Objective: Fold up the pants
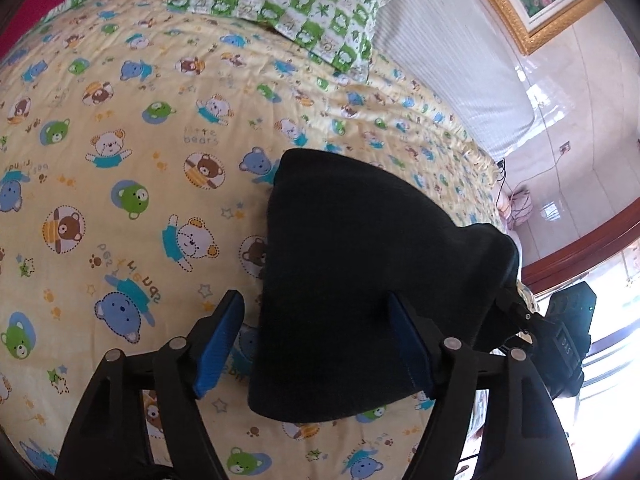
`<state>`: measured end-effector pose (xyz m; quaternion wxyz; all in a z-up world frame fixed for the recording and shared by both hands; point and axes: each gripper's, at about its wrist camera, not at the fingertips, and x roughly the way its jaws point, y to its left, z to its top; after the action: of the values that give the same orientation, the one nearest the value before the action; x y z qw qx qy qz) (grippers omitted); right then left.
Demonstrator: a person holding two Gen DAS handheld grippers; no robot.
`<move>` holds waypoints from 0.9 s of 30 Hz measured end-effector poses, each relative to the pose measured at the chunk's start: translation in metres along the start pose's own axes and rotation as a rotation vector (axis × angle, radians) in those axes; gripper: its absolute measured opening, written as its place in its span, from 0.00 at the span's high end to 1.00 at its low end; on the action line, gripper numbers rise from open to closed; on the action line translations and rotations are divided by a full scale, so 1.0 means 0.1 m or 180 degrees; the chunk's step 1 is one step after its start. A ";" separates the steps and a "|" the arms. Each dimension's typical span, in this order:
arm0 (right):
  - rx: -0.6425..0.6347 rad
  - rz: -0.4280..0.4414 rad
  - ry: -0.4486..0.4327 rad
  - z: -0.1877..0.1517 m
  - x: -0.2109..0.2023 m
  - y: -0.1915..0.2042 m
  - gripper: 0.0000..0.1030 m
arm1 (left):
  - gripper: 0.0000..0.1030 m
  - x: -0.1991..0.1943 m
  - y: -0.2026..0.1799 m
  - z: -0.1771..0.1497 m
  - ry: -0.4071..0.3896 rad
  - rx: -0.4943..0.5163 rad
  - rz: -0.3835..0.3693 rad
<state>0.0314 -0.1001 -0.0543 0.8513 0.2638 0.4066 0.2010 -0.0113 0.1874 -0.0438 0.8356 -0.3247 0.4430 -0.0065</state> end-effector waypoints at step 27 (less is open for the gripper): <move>-0.0066 0.0209 0.0015 -0.15 0.07 -0.03 0.35 | 0.46 0.32 -0.01 0.07 0.0114 -0.0031 -0.0066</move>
<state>0.0240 -0.0943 -0.0689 0.8460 0.2677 0.3976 0.2336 0.0136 0.1808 -0.0637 0.8258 -0.3332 0.4547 -0.0188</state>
